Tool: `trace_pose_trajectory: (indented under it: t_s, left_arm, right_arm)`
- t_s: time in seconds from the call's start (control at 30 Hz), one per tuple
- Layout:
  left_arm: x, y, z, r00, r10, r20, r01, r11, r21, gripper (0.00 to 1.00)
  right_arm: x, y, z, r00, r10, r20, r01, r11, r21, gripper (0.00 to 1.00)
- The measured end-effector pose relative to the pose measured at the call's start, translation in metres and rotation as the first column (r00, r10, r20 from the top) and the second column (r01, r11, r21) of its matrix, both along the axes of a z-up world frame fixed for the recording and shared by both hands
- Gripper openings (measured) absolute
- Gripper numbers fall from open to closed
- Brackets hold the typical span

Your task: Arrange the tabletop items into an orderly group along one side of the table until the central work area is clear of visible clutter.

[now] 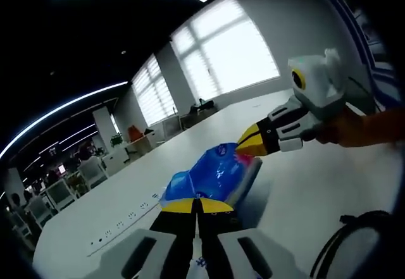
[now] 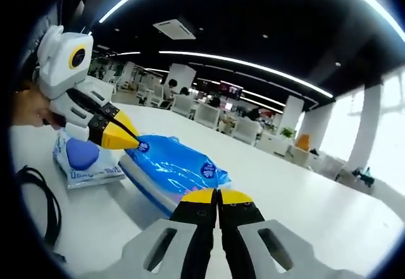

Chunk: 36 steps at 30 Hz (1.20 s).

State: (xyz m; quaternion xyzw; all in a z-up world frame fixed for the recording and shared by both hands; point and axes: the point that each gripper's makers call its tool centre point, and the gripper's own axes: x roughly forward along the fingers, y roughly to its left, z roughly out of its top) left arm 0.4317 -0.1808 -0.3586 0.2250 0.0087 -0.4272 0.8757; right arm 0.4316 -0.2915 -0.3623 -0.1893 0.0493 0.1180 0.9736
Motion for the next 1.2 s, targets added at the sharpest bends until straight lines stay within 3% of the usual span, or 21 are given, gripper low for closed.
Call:
trace_pose_trajectory:
  t_s: [0.33,0.83,1.2]
  left_arm:
    - [-0.018,0.001,0.001,0.999,-0.022,0.031,0.021,0.999,0.035,0.0]
    - [-0.041,0.001,0.005,0.999,-0.046,0.023,0.045,0.998,0.035,0.0]
    - [-0.054,0.002,-0.001,0.998,-0.061,0.018,0.06,0.997,0.049,0.0]
  right_arm:
    - [-0.02,0.004,0.003,1.0,0.007,0.005,-0.007,0.999,-0.035,0.0]
    - [-0.048,0.005,0.008,1.0,0.005,0.022,-0.004,0.999,-0.048,0.0]
    - [-0.057,0.005,0.001,1.0,0.001,0.013,0.0,0.999,-0.054,0.0]
